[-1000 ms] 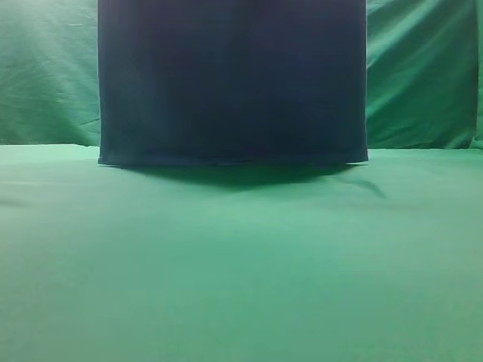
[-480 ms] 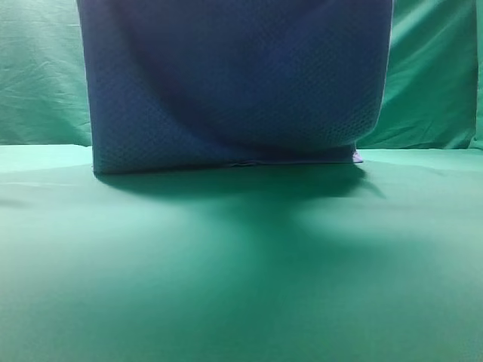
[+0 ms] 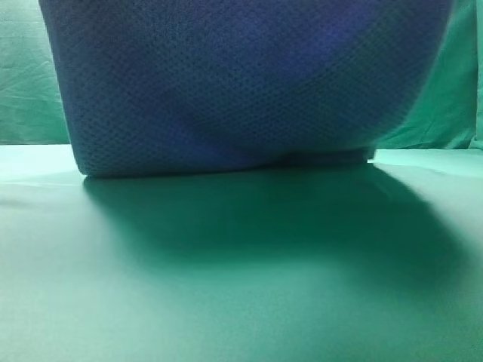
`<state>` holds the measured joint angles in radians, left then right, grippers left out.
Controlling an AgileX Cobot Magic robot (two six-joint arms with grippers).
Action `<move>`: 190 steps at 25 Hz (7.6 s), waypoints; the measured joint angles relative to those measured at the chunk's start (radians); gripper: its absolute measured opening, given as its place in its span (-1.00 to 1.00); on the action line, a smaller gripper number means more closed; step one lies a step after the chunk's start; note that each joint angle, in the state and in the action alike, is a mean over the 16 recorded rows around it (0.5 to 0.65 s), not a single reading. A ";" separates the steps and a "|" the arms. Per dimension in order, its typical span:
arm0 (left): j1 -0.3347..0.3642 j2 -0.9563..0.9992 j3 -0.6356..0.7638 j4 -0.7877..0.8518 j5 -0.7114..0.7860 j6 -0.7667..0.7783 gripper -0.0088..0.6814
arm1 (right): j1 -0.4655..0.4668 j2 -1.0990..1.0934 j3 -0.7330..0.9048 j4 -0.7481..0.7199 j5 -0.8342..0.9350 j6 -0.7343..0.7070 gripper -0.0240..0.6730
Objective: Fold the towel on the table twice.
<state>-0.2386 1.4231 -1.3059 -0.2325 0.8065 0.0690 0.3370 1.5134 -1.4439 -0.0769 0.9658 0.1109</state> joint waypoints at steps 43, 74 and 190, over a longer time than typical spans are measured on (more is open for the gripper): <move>-0.007 -0.239 0.623 -0.354 -0.294 0.103 -0.97 | 0.001 -0.256 0.597 0.212 -0.114 -0.114 -0.93; -0.002 0.334 0.263 -0.285 -0.567 0.132 -0.67 | -0.013 0.367 0.133 -0.019 -0.352 -0.021 -0.63; 0.000 -1.437 1.316 0.039 -0.464 0.072 -0.97 | -0.013 -1.530 1.463 0.189 -0.632 -0.213 -0.93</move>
<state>-0.2387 -0.0140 0.0105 -0.1933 0.3425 0.1414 0.3243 -0.0164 0.0194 0.1118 0.3338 -0.1018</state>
